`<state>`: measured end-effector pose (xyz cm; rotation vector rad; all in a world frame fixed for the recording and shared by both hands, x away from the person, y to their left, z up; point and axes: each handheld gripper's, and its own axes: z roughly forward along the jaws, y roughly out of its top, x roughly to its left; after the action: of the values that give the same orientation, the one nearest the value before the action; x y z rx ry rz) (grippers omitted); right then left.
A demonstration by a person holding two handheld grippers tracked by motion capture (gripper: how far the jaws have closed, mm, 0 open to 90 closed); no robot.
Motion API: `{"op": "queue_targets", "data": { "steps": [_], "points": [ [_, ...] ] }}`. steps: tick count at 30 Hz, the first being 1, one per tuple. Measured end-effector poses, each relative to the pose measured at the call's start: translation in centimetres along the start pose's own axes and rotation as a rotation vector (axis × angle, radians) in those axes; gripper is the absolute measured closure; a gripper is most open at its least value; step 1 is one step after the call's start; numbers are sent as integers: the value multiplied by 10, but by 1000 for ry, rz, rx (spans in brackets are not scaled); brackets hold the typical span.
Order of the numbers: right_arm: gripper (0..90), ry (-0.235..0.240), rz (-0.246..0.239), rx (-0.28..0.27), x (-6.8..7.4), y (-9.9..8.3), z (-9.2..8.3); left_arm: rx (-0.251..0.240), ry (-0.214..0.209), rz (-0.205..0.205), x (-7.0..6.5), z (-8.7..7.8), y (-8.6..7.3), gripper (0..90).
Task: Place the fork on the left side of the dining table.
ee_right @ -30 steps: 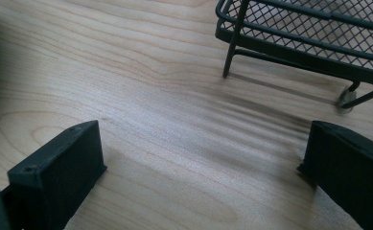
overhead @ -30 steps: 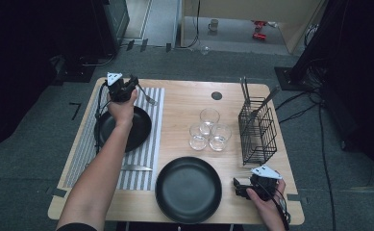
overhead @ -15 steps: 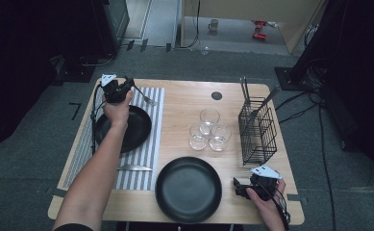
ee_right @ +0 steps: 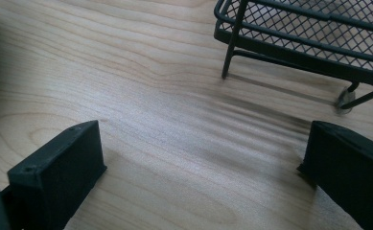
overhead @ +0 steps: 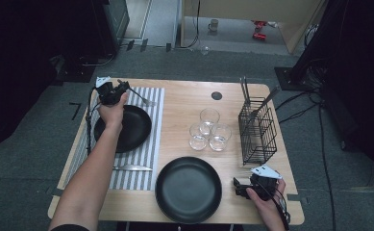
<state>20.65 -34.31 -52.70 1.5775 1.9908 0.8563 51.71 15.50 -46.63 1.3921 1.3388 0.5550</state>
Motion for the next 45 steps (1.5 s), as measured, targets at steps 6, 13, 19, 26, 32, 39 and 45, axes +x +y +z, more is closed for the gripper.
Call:
{"op": "queue_targets", "data": {
  "steps": [6, 13, 19, 26, 32, 39, 45],
  "points": [
    [0, 0, 0, 0, 0, 0, 0, 13, 4, 3, 9, 1, -2, 784],
    [0, 0, 0, 0, 0, 0, 0, 25, 17, -12, 20, 1, -7, 750],
    [0, 0, 0, 0, 0, 0, 0, 40, 33, -32, 27, 0, -7, 738],
    [0, 0, 0, 0, 0, 0, 0, 65, 45, -34, 34, -1, -9, 704],
    [0, 0, 0, 0, 0, 0, 0, 75, 50, -36, 39, -2, -12, 677],
    [0, 0, 0, 0, 0, 0, 0, 94, 69, -48, 46, -1, -15, 630],
    [0, 0, 0, 0, 0, 0, 0, 110, 94, -58, 50, 0, -18, 590]
  ]
}}
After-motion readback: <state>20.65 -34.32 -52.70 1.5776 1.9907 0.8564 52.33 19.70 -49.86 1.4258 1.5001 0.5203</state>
